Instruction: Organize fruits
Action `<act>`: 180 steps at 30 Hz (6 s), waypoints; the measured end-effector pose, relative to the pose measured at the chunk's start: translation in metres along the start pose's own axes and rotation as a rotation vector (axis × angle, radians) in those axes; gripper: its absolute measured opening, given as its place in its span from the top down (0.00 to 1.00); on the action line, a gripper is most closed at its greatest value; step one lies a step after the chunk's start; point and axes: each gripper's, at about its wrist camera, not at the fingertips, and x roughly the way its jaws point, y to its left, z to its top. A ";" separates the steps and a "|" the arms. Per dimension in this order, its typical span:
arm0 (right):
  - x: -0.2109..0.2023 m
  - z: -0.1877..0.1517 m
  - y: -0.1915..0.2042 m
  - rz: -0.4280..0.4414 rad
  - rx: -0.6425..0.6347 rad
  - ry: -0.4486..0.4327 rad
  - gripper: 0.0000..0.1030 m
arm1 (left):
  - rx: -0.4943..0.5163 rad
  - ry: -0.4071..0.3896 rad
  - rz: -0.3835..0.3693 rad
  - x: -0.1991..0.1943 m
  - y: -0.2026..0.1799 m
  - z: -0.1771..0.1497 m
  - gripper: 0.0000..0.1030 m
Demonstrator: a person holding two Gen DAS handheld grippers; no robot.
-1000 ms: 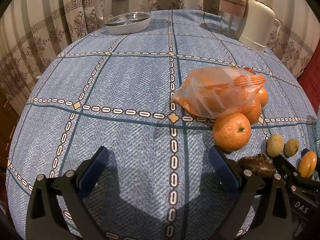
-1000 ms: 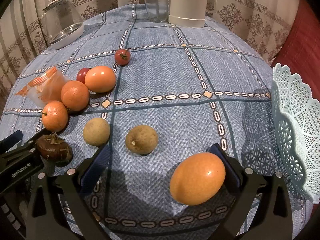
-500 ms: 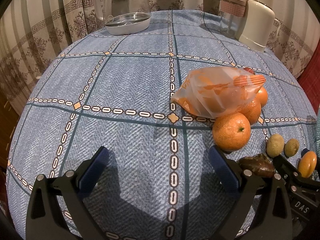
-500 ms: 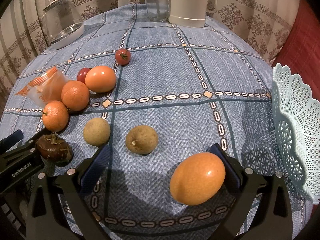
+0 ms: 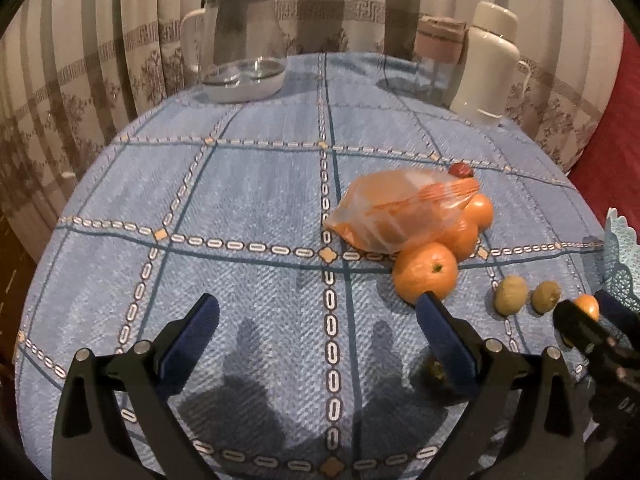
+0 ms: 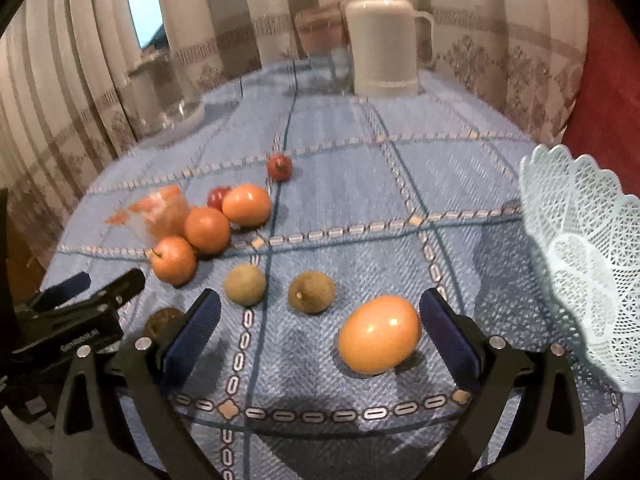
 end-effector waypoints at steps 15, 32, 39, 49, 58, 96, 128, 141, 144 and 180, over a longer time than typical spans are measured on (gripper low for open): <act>-0.022 0.007 -0.017 0.016 0.037 -0.095 0.02 | -0.016 -0.086 -0.010 -0.021 -0.003 0.010 0.05; -0.038 -0.008 -0.027 0.016 0.016 -0.087 0.02 | -0.022 -0.079 -0.033 -0.022 -0.001 0.007 0.05; -0.036 -0.009 -0.021 0.032 -0.010 -0.080 0.02 | -0.023 -0.065 -0.068 -0.013 -0.003 0.021 0.05; -0.033 -0.009 -0.023 0.044 0.004 -0.063 0.02 | -0.006 -0.031 -0.140 0.018 -0.020 0.052 0.05; -0.029 -0.009 -0.022 0.044 0.000 -0.051 0.02 | 0.000 0.011 -0.151 0.046 -0.029 0.061 0.05; 0.010 0.000 -0.025 -0.046 0.024 0.094 0.37 | -0.131 -0.142 -0.192 0.002 0.024 0.066 0.55; -0.068 0.016 -0.059 -0.047 0.091 -0.108 0.56 | -0.124 -0.161 -0.189 -0.012 0.016 0.058 0.55; -0.092 0.000 -0.142 -0.209 0.230 -0.125 0.56 | -0.071 -0.174 -0.210 -0.033 -0.009 0.059 0.55; -0.089 -0.006 -0.155 -0.228 0.245 -0.106 0.56 | -0.054 -0.180 -0.216 -0.038 -0.018 0.061 0.55; -0.141 -0.006 -0.216 -0.316 0.312 -0.250 0.37 | 0.272 -0.128 -0.542 -0.077 -0.225 0.049 0.55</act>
